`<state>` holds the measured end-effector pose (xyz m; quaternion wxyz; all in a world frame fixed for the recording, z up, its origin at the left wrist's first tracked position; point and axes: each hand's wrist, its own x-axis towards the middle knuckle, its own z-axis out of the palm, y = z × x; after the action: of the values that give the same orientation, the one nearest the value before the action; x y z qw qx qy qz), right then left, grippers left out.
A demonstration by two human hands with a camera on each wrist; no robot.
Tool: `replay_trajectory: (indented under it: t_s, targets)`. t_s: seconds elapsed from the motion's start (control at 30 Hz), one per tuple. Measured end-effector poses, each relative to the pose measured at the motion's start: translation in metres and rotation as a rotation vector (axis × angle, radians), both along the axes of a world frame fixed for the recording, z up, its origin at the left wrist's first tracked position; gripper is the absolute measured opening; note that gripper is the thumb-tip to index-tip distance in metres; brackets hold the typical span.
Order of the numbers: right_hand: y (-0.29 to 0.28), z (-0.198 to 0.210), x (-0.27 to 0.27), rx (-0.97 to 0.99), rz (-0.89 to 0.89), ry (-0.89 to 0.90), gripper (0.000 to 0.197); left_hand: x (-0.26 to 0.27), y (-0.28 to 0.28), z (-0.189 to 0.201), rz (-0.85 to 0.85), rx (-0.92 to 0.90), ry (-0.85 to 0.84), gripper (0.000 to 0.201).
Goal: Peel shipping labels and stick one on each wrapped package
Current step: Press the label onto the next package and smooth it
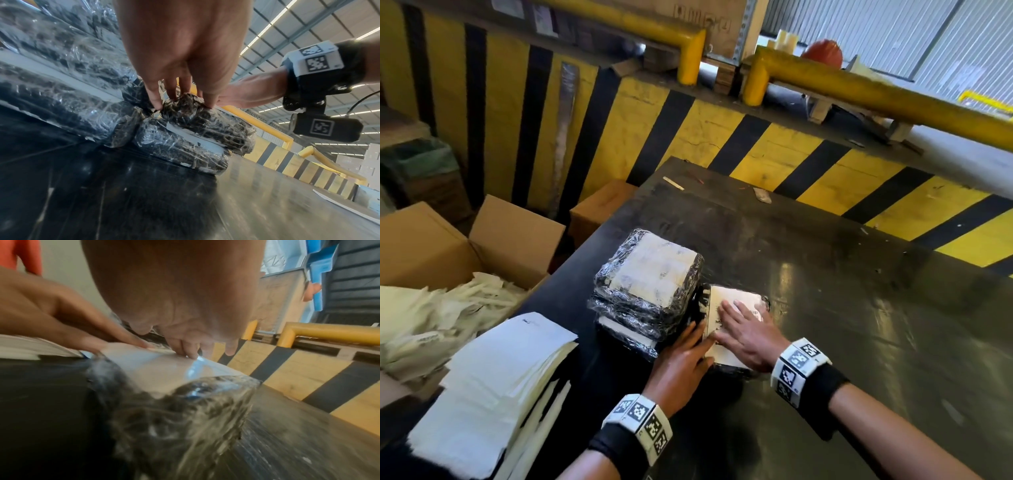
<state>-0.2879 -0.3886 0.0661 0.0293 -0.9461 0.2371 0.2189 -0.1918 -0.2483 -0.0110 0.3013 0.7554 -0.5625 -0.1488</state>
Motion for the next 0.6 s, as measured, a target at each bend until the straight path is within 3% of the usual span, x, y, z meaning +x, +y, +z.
replay_trajectory:
  t_s: [0.07, 0.17, 0.27, 0.43, 0.6]
  targets:
    - [0.000, 0.001, 0.001, -0.002, 0.008, 0.005, 0.088, 0.000, 0.000, 0.000, -0.006, -0.004, -0.002, 0.048]
    - [-0.006, 0.002, 0.016, -0.014, 0.012, -0.016, 0.086, 0.001, 0.000, -0.001, -0.018, 0.004, -0.005, 0.051]
    - [-0.014, 0.001, 0.036, -0.006, 0.007, -0.041, 0.102, 0.001, 0.001, 0.000, -0.011, 0.014, -0.006, 0.051]
    - [-0.021, 0.001, 0.048, -0.008, 0.004, -0.048, 0.075, 0.001, 0.002, 0.002, 0.000, 0.004, 0.003, 0.049]
    - [-0.004, -0.003, 0.011, -0.017, 0.068, -0.060, 0.084, 0.001, 0.003, 0.001, -0.017, -0.026, 0.020, 0.048]
